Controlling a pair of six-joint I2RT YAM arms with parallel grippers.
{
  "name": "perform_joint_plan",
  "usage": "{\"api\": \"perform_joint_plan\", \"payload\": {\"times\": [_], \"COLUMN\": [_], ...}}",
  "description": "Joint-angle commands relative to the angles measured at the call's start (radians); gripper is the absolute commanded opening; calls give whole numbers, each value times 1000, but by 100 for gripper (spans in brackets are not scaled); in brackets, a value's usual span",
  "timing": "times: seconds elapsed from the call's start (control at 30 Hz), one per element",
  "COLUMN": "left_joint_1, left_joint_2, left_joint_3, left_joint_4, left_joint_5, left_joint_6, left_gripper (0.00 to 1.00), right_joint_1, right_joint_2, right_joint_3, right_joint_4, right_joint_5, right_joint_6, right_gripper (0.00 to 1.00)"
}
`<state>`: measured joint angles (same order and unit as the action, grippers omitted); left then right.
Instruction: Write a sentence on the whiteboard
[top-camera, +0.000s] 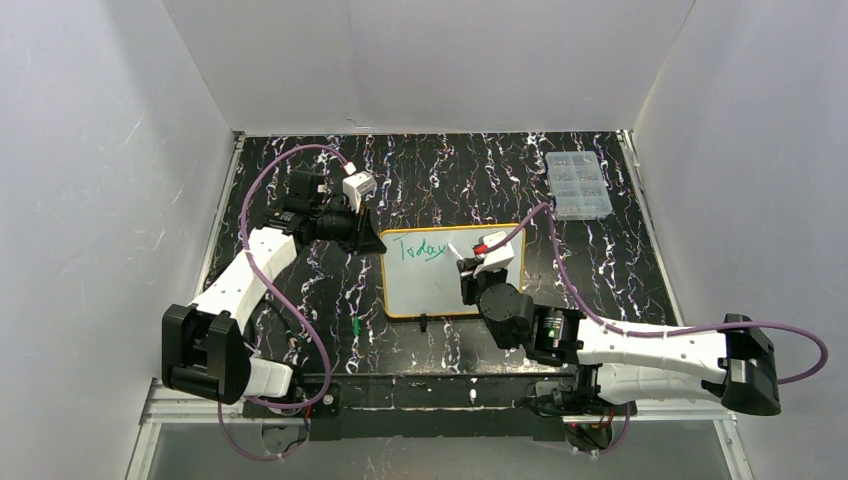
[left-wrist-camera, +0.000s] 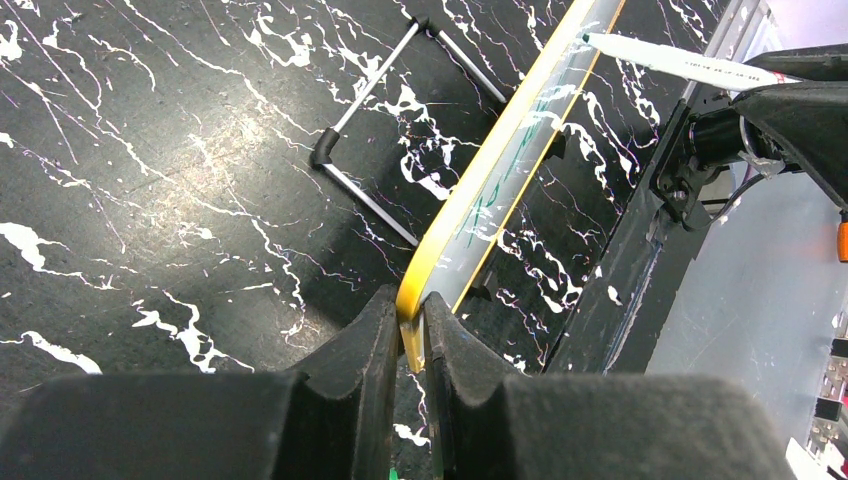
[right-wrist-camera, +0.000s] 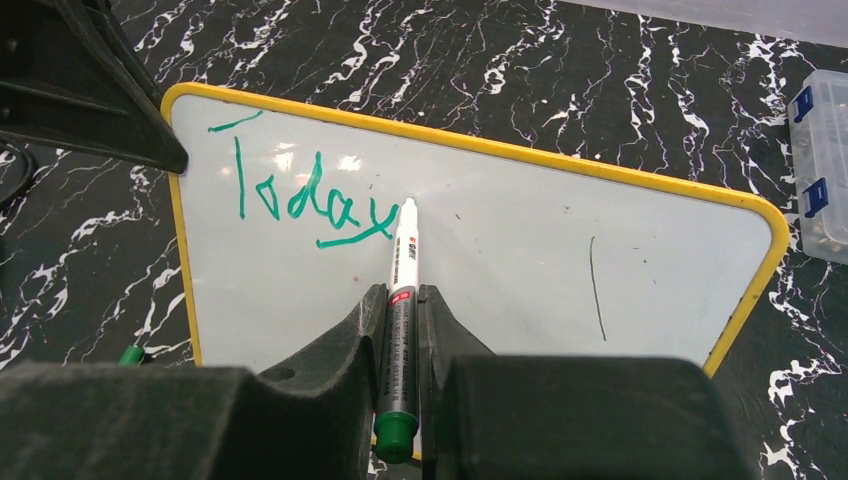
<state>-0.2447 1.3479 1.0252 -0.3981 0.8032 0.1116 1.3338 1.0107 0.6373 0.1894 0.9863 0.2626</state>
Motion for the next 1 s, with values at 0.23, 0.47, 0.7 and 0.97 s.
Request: {"api": "perform_joint_plan", "payload": {"times": [0.23, 0.47, 0.7, 0.97], "left_joint_1": [7, 7, 7, 7], "left_joint_2": [-45, -45, -45, -48], "left_joint_3": [-1, 1, -1, -1], "left_joint_4": [4, 5, 4, 4], "left_joint_5": [-9, -7, -10, -12], "left_joint_6": [17, 17, 18, 17], "left_gripper": [0, 0, 0, 0], "right_joint_1": [1, 1, 1, 1], "right_joint_2": [-11, -35, -26, -97], "right_joint_3": [7, -10, -10, -45], "right_joint_4": [-18, -54, -21, 36], "right_joint_5": [51, 53, -11, -35], "right_joint_6": [38, 68, 39, 20], "right_gripper": [1, 1, 1, 1]}}
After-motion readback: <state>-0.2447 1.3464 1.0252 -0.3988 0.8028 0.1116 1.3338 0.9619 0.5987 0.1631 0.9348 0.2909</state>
